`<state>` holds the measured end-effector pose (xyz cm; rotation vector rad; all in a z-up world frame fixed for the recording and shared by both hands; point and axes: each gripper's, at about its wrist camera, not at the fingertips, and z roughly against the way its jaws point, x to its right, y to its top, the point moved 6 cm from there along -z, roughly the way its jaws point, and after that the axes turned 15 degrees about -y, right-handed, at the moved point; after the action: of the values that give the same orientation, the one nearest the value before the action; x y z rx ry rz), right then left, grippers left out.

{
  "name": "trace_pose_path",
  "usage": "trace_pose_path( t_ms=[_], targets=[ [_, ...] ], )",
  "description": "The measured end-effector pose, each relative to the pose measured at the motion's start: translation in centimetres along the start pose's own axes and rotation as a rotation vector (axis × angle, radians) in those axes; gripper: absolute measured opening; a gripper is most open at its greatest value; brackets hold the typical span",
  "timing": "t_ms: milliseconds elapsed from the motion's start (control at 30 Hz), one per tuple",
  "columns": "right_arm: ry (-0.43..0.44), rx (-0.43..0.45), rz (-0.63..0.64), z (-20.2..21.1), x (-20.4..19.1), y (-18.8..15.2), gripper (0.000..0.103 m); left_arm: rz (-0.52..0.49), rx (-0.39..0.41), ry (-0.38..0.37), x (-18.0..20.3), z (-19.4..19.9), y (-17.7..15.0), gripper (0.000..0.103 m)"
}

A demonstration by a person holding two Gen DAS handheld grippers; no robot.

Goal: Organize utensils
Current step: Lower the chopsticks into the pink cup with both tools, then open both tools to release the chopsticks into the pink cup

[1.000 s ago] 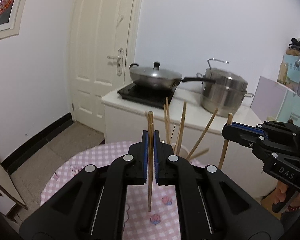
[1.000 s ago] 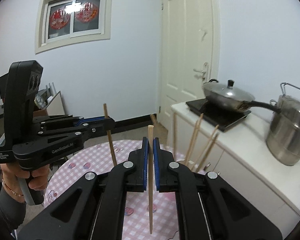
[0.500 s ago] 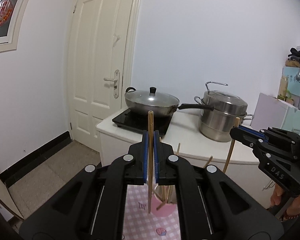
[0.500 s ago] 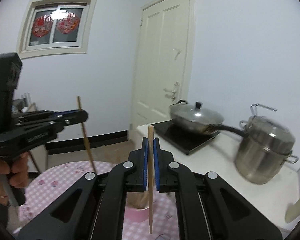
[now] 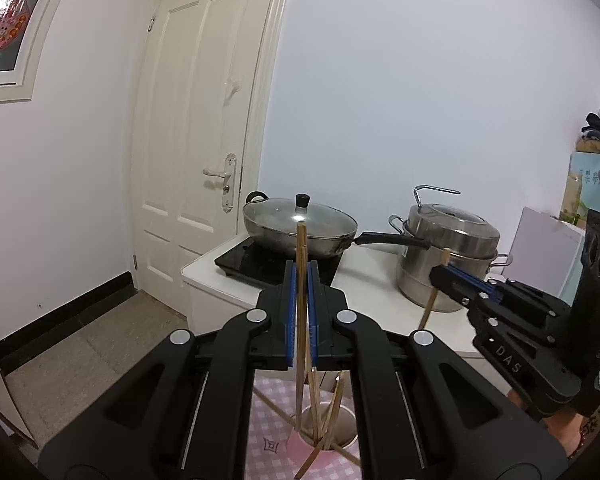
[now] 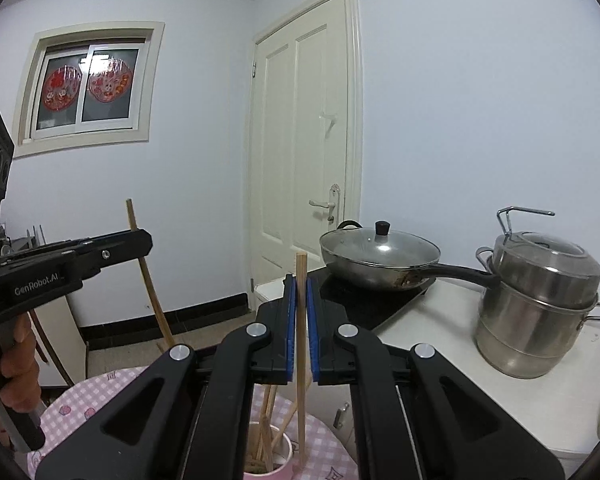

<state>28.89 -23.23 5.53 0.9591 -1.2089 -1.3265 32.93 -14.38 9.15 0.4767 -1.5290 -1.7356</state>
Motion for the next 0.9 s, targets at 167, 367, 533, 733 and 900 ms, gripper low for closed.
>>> trace_pose_path(
  t_ms=[167,367,533,733,900],
  targets=[
    [0.03,0.001,-0.019,-0.4,-0.4,-0.4,0.004,0.004,-0.004,-0.025,0.2,-1.1,-0.7,0.005],
    [0.046,0.012,-0.044,-0.6,-0.3,-0.9,0.004,0.023,-0.047,-0.038,-0.4,-2.5,-2.8,0.005],
    [0.059,0.033,-0.065,-0.3,-0.2,-0.2,0.004,0.035,-0.074,-0.04,-0.7,-3.2,-3.9,0.005],
    [0.069,-0.006,-0.031,-1.1,-1.2,-1.3,0.004,0.021,-0.117,-0.036,-0.7,-3.9,-5.4,0.005],
    [0.077,-0.076,-0.021,-2.3,-1.6,-3.5,0.004,0.019,-0.168,-0.03,-1.0,-4.7,-7.1,0.005]
  ],
)
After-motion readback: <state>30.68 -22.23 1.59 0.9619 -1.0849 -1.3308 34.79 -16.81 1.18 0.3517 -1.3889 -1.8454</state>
